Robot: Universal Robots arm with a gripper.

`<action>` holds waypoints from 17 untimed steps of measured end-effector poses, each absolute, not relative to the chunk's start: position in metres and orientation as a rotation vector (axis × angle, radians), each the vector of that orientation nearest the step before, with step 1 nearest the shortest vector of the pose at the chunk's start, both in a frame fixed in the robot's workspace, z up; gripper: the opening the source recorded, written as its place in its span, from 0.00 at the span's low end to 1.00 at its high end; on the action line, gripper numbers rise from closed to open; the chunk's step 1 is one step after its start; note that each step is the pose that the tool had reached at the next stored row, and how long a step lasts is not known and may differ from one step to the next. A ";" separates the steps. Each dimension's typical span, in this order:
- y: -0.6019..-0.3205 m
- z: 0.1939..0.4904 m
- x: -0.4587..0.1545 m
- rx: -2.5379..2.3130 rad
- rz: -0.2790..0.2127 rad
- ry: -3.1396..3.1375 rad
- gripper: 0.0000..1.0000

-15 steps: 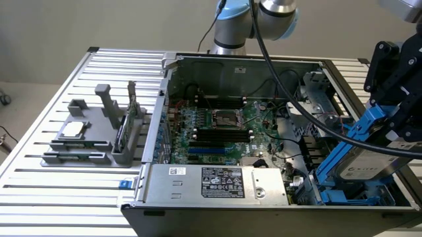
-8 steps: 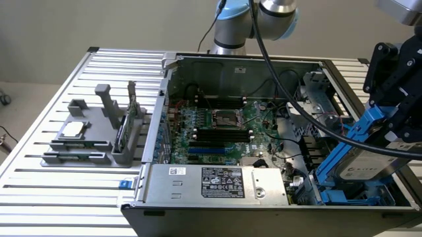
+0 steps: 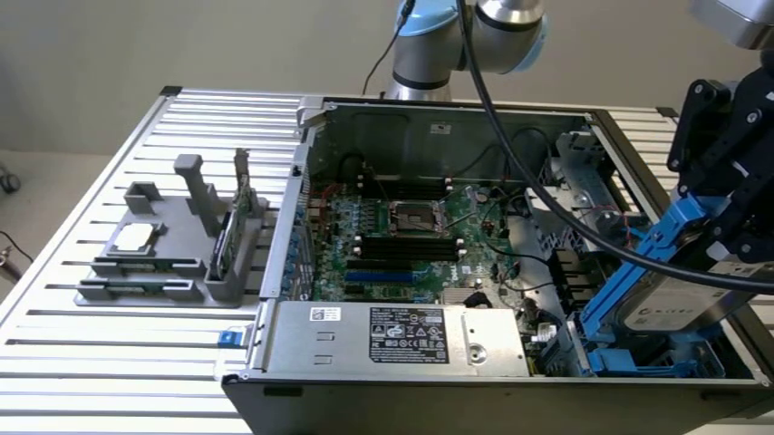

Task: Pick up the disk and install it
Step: 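Insert the disk into the insertion slot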

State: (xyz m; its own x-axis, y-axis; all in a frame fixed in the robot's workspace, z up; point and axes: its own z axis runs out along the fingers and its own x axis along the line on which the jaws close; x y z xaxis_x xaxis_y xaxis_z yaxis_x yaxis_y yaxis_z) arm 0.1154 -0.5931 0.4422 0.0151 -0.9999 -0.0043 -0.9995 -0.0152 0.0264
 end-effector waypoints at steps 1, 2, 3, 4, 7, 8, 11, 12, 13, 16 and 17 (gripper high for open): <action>-0.593 0.442 0.115 2.224 -0.033 -2.197 0.33; -0.593 0.442 0.115 2.220 -0.032 -2.201 0.33; -0.593 0.441 0.116 2.218 -0.031 -2.204 0.33; -0.593 0.441 0.116 2.216 -0.031 -2.207 0.33; -0.593 0.439 0.115 2.216 -0.028 -2.209 0.33; -0.593 0.439 0.115 2.216 -0.027 -2.209 0.33; -0.593 0.437 0.115 2.216 -0.027 -2.210 0.33; -0.593 0.436 0.115 2.216 -0.027 -2.210 0.33; -0.593 0.436 0.115 2.216 -0.027 -2.210 0.33; -0.593 0.435 0.115 2.215 -0.027 -2.210 0.33; -0.593 0.435 0.115 2.215 -0.027 -2.211 0.33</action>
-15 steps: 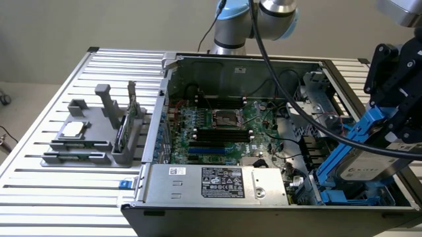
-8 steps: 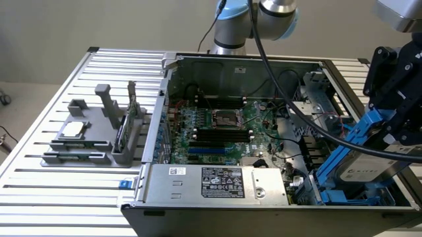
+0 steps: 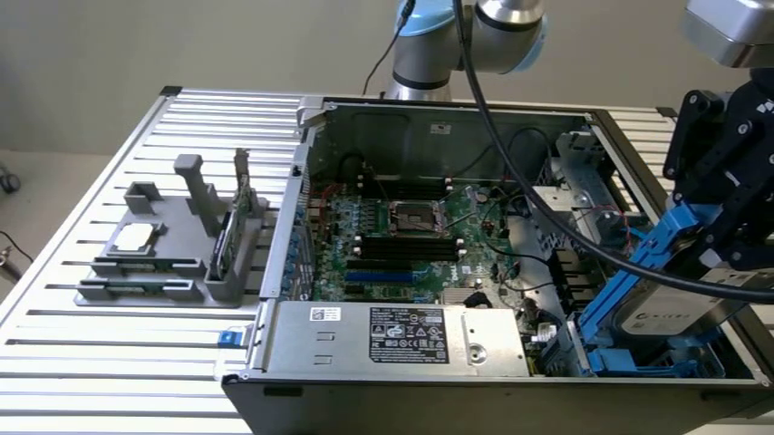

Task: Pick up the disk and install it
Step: 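Insert the disk into the insertion slot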

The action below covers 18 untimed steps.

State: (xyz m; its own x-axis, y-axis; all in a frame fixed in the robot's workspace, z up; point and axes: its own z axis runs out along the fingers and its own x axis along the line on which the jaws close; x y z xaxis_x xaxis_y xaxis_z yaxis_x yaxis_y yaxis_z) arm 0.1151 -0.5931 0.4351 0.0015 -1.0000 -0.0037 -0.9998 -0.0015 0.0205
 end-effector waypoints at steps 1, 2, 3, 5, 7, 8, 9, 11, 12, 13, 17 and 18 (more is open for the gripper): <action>-0.593 0.435 0.115 2.214 -0.027 -2.212 0.33; -0.593 0.435 0.115 2.213 -0.027 -2.213 0.33; -0.593 0.435 0.115 2.212 -0.027 -2.214 0.33; -0.592 0.435 0.115 2.210 -0.027 -2.216 0.33; -0.591 0.435 0.115 2.210 -0.027 -2.216 0.33; -0.591 0.434 0.114 2.209 -0.027 -2.217 0.33; -0.591 0.434 0.114 2.209 -0.027 -2.217 0.33; -0.591 0.434 0.114 2.209 -0.026 -2.217 0.33; -0.591 0.433 0.114 2.209 -0.026 -2.218 0.33; -0.591 0.433 0.114 2.209 -0.025 -2.218 0.33; -0.591 0.431 0.114 2.210 -0.023 -2.219 0.33; -0.591 0.431 0.113 2.211 -0.022 -2.219 0.33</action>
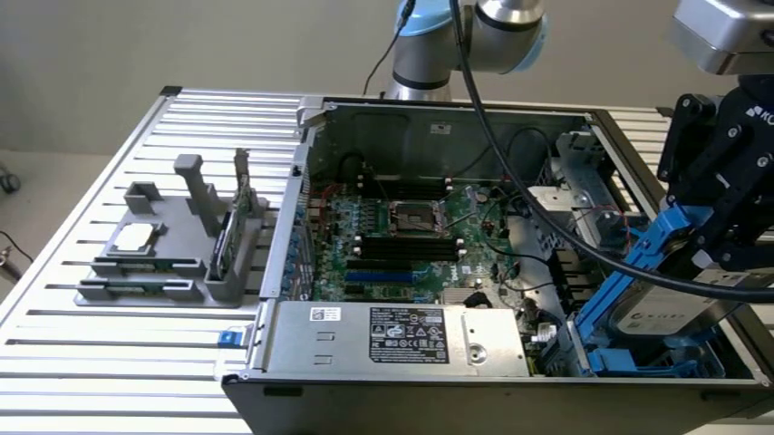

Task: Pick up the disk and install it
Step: 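Insert the disk into the insertion slot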

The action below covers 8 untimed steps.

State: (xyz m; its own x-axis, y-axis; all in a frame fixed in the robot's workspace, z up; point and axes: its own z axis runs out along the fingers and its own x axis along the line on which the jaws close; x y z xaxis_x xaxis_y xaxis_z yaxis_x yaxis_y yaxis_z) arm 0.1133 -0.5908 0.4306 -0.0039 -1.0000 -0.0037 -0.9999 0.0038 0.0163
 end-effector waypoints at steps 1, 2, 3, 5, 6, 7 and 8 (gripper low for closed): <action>-0.591 0.430 0.113 2.211 -0.022 -2.220 0.33; -0.591 0.429 0.112 2.211 -0.021 -2.220 0.33; -0.591 0.428 0.112 2.210 -0.021 -2.221 0.33; -0.591 0.427 0.112 2.211 -0.021 -2.221 0.33; -0.591 0.426 0.111 2.210 -0.021 -2.221 0.33; -0.590 0.426 0.111 2.210 -0.021 -2.221 0.33; -0.590 0.425 0.111 2.210 -0.021 -2.222 0.33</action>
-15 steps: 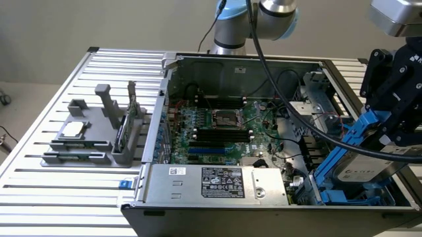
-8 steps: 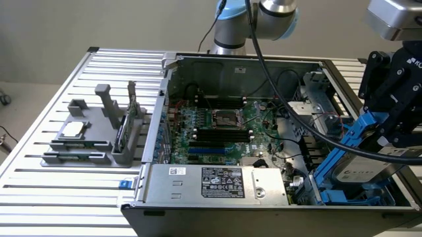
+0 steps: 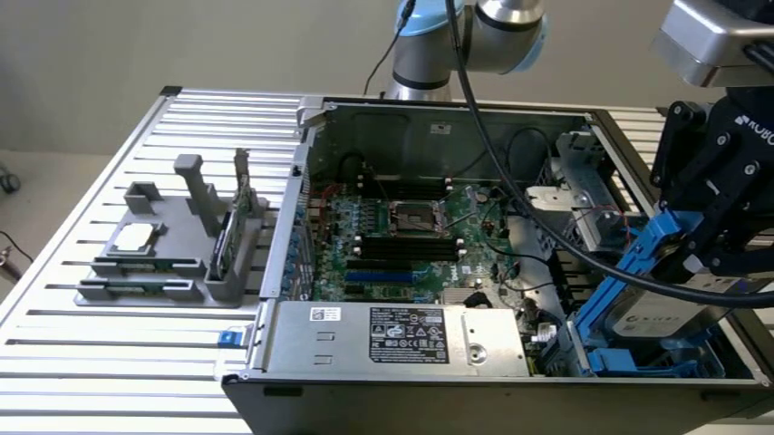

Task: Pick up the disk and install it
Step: 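Insert the disk into the insertion slot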

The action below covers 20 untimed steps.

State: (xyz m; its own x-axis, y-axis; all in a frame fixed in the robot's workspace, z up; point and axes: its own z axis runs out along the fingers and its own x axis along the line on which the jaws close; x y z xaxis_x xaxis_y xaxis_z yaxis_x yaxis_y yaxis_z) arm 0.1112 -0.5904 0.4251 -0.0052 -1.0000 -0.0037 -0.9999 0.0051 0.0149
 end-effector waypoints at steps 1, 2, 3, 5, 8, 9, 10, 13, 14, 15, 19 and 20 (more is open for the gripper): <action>-0.590 0.425 0.111 2.210 -0.020 -2.221 0.33; -0.590 0.424 0.111 2.210 -0.020 -2.222 0.33; -0.590 0.423 0.111 2.210 -0.020 -2.222 0.33; -0.590 0.422 0.111 2.210 -0.020 -2.222 0.33; -0.589 0.421 0.111 2.210 -0.020 -2.222 0.33; -0.589 0.420 0.111 2.210 -0.020 -2.222 0.33; -0.589 0.420 0.111 2.210 -0.020 -2.222 0.33; -0.588 0.418 0.111 2.211 -0.020 -2.222 0.33; -0.588 0.418 0.111 2.211 -0.020 -2.222 0.33; -0.588 0.418 0.111 2.210 -0.019 -2.222 0.33; -0.588 0.414 0.111 2.211 -0.019 -2.222 0.33; -0.588 0.414 0.112 2.211 -0.019 -2.222 0.33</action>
State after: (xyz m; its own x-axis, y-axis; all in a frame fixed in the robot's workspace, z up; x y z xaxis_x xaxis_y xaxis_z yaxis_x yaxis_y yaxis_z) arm 0.1115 -0.5879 0.4136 -0.0053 -1.0000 -0.0036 -0.9999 0.0052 0.0137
